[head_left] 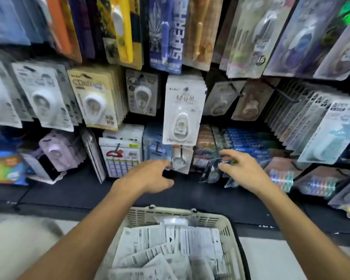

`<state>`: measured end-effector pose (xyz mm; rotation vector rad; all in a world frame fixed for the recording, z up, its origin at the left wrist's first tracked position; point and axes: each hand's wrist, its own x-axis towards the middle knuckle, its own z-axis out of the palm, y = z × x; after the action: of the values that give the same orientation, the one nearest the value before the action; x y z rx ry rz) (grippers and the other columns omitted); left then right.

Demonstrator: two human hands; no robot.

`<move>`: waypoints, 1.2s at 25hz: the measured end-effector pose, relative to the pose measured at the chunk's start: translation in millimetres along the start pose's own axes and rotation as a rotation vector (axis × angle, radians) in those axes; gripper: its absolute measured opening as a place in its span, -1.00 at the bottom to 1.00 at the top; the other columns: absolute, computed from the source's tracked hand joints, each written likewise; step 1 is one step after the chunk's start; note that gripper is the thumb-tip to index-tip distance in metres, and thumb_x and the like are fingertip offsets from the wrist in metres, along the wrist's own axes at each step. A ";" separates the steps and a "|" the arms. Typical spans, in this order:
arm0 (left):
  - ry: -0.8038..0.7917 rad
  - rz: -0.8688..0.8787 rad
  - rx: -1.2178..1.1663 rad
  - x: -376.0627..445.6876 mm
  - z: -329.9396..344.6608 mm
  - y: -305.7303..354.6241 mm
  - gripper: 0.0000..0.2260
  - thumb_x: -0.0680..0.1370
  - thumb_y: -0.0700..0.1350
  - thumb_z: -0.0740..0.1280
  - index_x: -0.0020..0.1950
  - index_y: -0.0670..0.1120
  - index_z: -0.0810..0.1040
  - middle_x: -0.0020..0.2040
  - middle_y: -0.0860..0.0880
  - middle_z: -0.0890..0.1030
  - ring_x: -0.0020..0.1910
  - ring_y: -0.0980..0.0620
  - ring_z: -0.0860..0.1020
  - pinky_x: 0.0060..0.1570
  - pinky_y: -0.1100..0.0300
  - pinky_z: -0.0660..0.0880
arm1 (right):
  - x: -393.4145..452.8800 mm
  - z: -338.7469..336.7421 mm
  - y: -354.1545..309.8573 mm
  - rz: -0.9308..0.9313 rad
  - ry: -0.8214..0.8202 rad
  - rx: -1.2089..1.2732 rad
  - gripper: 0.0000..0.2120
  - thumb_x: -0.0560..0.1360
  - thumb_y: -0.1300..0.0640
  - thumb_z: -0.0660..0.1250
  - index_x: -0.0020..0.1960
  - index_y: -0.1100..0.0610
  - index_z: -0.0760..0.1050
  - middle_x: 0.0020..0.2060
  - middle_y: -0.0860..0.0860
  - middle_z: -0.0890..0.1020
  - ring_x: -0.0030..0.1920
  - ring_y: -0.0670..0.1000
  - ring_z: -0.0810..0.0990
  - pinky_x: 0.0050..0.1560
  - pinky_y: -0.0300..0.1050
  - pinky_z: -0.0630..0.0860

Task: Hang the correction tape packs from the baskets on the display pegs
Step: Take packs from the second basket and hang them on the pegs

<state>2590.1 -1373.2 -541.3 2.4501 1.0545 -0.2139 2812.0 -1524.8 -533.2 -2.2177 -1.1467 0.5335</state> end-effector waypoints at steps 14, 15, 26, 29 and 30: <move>-0.399 -0.212 -0.014 -29.9 184.9 -159.1 -0.64 0.53 -0.06 0.45 0.33 0.01 0.55 0.34 -0.04 0.54 0.24 -0.03 0.51 0.21 0.10 0.48 | -64.0 256.7 89.1 -0.080 -0.867 -0.608 -0.39 0.56 0.06 0.36 0.57 -0.03 0.26 0.47 0.04 0.44 0.41 0.11 0.44 0.30 -0.06 0.44; -0.366 -0.195 -0.048 -27.6 190.0 -159.5 -0.62 0.51 -0.06 0.47 0.32 0.02 0.55 0.31 -0.04 0.56 0.21 -0.03 0.52 0.19 0.11 0.49 | -61.9 268.7 87.9 -0.077 -0.851 -0.574 -0.40 0.55 0.07 0.37 0.55 -0.02 0.29 0.45 0.05 0.46 0.39 0.12 0.46 0.28 -0.07 0.45; -0.511 0.159 0.119 -45.9 270.4 -150.6 -0.18 0.31 0.21 0.60 0.44 -0.02 0.34 0.31 -0.04 0.47 0.30 -0.09 0.45 0.20 0.08 0.45 | -49.4 305.9 108.0 -0.070 -0.818 -0.580 -0.85 0.53 0.14 0.33 0.05 -0.02 0.60 0.07 -0.02 0.65 0.04 0.05 0.58 -0.09 -0.12 0.39; -0.783 -0.041 0.091 -55.0 284.4 -148.6 -0.26 0.38 0.14 0.56 0.48 -0.02 0.37 0.40 -0.06 0.51 0.30 -0.11 0.52 0.24 0.09 0.49 | -51.3 307.9 107.4 -0.084 -0.809 -0.571 -0.85 0.54 0.13 0.32 0.07 -0.02 0.60 0.07 -0.02 0.65 0.06 0.06 0.58 -0.08 -0.12 0.38; -0.791 -0.070 0.107 -54.4 288.6 -144.4 -0.29 0.38 0.10 0.57 0.46 -0.02 0.39 0.38 -0.07 0.53 0.26 -0.11 0.54 0.18 0.11 0.51 | -51.0 307.3 107.4 -0.076 -0.807 -0.560 -0.84 0.54 0.13 0.31 0.08 -0.01 0.60 0.08 -0.02 0.65 0.08 0.06 0.58 -0.07 -0.12 0.38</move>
<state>2459.6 -1457.6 -829.3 2.0842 0.7664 -1.1687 2669.4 -1521.4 -830.2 -2.4555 -1.9700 1.2747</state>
